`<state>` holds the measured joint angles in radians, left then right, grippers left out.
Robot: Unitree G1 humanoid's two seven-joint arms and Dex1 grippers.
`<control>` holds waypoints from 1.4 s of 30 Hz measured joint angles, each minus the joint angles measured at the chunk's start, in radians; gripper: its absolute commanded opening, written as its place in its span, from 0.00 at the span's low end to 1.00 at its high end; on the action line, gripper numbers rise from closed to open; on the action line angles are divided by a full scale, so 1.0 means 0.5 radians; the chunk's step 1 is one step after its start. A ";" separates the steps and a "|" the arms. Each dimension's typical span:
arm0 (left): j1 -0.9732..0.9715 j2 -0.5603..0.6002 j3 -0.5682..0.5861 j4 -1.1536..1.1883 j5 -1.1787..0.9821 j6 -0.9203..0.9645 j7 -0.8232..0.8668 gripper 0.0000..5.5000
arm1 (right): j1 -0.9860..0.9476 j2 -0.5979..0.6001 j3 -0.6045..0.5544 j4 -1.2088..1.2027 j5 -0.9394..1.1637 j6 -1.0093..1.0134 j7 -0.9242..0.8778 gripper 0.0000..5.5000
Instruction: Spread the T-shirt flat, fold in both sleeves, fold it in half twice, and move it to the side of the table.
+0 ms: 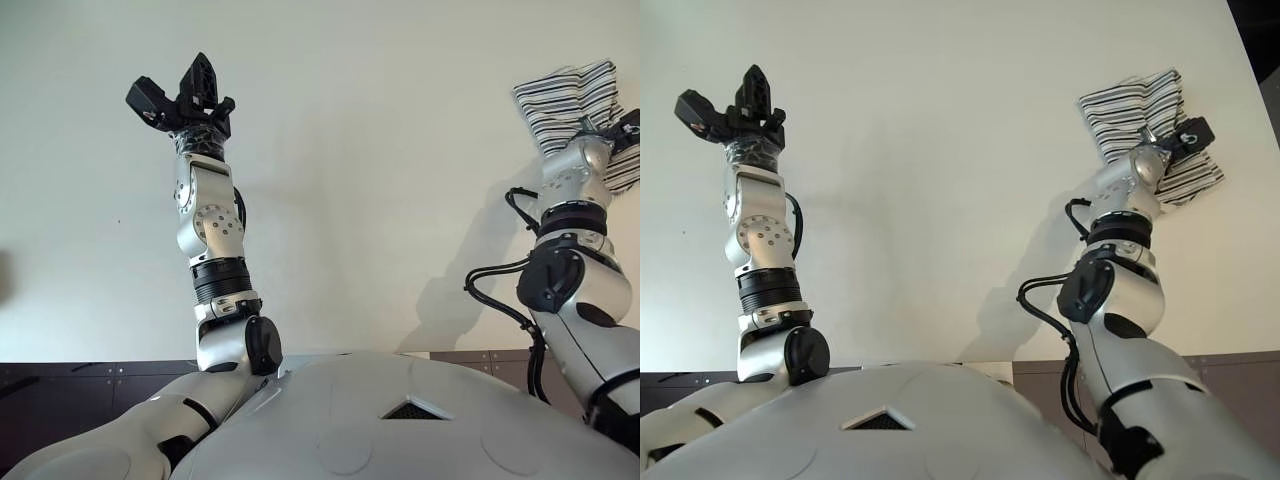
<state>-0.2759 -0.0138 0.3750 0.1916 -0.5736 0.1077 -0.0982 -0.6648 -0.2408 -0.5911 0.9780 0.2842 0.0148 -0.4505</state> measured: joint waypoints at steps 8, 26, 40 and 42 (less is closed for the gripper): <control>-0.155 0.080 -0.434 0.105 0.828 -0.232 0.269 0.29 | -0.033 0.132 0.831 -0.488 -0.650 -0.337 0.264 0.32; -0.474 -0.082 -0.796 0.052 1.161 -0.153 0.361 0.54 | 0.139 0.755 1.367 -1.264 -0.802 -0.068 0.326 0.52; -0.647 0.021 -0.787 0.163 1.237 -0.154 0.308 0.68 | 0.121 0.757 1.368 -1.095 -0.799 -0.176 0.185 0.68; -0.653 -0.019 -0.779 0.181 1.238 -0.178 0.352 0.68 | 0.115 0.756 1.369 -1.095 -0.798 -0.176 0.199 0.68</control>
<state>-0.6026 -0.0233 -0.0143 0.2821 0.0454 0.0185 0.0777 -0.6070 0.1369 0.0936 0.4305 -0.1146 -0.0732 -0.3511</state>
